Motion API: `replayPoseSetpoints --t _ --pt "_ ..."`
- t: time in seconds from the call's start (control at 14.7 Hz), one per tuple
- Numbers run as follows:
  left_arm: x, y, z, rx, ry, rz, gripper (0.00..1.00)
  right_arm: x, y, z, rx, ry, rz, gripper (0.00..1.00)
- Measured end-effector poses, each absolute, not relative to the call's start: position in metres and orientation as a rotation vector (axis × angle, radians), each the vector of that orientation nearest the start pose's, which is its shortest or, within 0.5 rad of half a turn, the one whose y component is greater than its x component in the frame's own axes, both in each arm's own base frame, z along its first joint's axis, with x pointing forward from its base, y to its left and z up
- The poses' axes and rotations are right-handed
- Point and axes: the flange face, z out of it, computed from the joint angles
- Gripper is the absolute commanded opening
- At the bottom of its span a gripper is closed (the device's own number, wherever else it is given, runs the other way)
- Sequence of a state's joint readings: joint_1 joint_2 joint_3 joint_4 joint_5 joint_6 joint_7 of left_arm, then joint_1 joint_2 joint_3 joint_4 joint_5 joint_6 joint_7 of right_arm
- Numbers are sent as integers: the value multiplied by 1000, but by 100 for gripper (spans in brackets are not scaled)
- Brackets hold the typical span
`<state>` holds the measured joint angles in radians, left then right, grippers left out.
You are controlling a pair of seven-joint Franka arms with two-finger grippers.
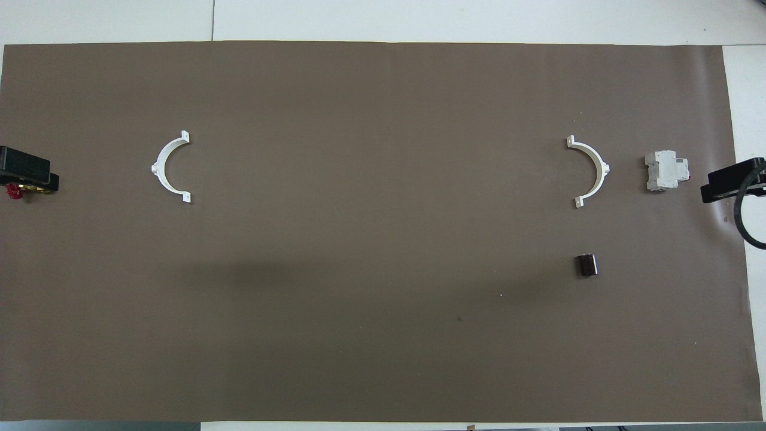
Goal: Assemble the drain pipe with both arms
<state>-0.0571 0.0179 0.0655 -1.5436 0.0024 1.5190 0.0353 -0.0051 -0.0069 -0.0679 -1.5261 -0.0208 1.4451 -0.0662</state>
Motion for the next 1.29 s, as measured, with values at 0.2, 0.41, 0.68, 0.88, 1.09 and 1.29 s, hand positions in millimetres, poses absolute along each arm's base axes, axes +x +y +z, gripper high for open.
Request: replayPoseSetpoints --t 0.2,0.41,0.68,0.88,1.09,1.29 --pt "555 5 623 -3137 41 67 100 538 -42 638 -3154 13 119 100" --pt "555 5 623 -3136 41 67 100 538 -42 638 -3154 14 120 100" --pt "555 5 623 -3136 41 67 100 538 -41 634 -3153 14 133 100" --pt "555 5 623 -3135 41 67 100 538 -41 632 -3152 13 143 100" --pt "555 5 623 -3135 41 67 100 536 -37 630 -3145 3 167 100" --pt "555 5 623 -3135 41 67 100 543 -33 614 -3116 -6 69 100"
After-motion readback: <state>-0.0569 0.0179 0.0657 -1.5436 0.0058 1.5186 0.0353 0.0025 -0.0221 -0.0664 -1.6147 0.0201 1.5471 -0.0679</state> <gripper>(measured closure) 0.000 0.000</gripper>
